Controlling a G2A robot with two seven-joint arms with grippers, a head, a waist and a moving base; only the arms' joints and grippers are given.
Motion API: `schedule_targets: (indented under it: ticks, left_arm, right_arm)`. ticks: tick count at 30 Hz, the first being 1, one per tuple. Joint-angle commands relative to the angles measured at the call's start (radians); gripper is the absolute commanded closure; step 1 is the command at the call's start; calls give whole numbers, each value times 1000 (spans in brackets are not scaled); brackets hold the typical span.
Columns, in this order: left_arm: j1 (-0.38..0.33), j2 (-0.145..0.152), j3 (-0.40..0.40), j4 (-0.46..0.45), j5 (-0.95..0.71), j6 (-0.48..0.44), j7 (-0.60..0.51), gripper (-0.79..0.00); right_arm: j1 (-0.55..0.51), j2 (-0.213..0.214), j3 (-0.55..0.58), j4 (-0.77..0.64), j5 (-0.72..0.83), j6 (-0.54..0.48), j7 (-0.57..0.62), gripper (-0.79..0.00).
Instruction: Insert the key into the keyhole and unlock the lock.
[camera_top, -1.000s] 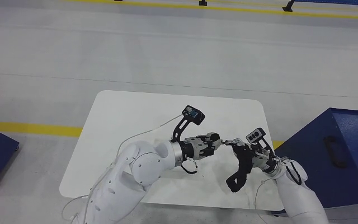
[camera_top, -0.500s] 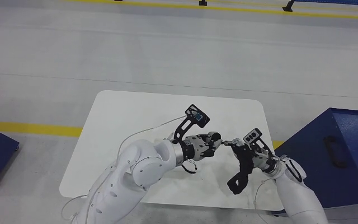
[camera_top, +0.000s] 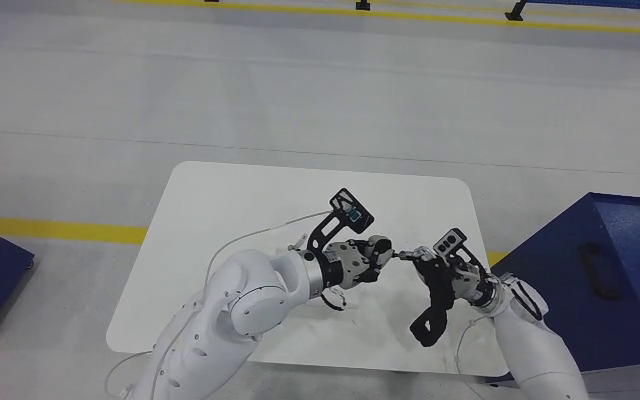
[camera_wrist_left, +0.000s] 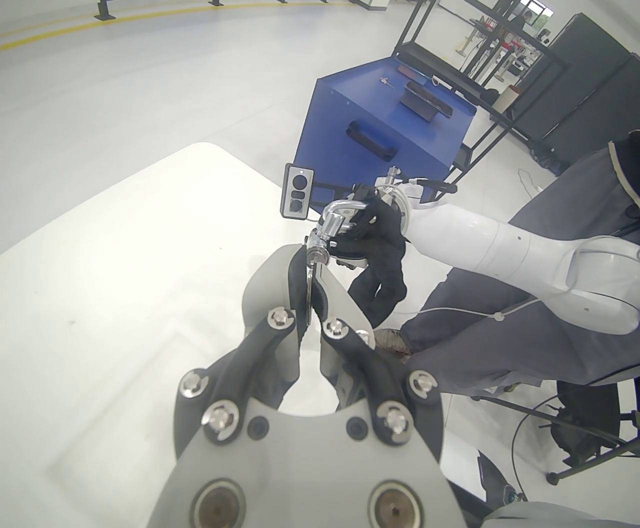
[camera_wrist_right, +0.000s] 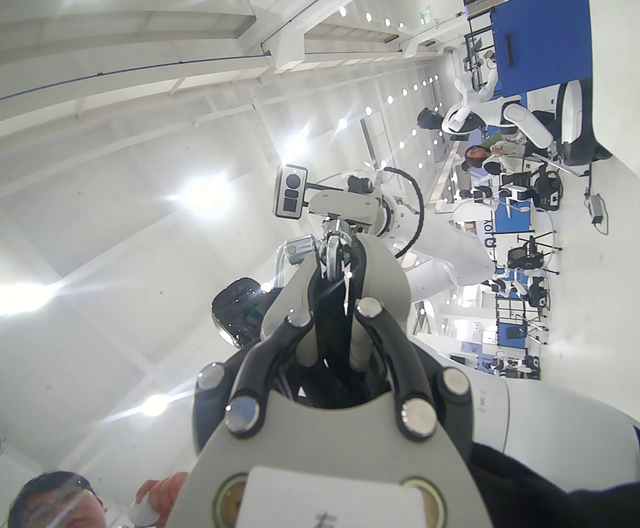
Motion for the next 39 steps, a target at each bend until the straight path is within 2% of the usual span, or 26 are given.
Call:
schedule_targets:
  ticks: [1, 22, 23, 24, 25, 27, 34, 36, 39]
  left_arm:
    - [2, 0, -2, -2, 1, 0, 1, 0]
    - [12, 3, -9, -9, 22, -15, 3, 0]
    - [12, 2, -8, -10, 24, -13, 2, -172]
    - [14, 2, -9, -10, 20, -9, 7, -745]
    - [15, 2, -9, -10, 19, -9, 13, -785]
    - [16, 2, -9, -9, 23, -7, 11, -785]
    - [36, 5, -42, -23, 17, 3, 58, -785]
    - [50, 6, -59, -26, 9, 16, 98, -785]
    - [75, 3, -85, -25, -46, 32, 183, -785]
  right_arm:
    - [0, 0, 1, 0, 2, 0, -1, 0]
    - [-1, 1, -3, 0, 11, 3, -1, 0]
    - [-1, 1, -3, -1, 12, 1, -1, 0]
    - [-2, 1, -4, -2, 12, 1, -1, 0]
    - [-3, 1, -3, -3, 14, -1, -2, 0]
    - [-5, 0, 2, -6, 21, -21, -11, 0]
    - [-25, 0, 50, -42, -13, -237, -100, 0]
    - [-33, 0, 72, -57, -42, -337, -138, 0]
    - [-52, -1, 107, -78, -120, -560, -218, 0]
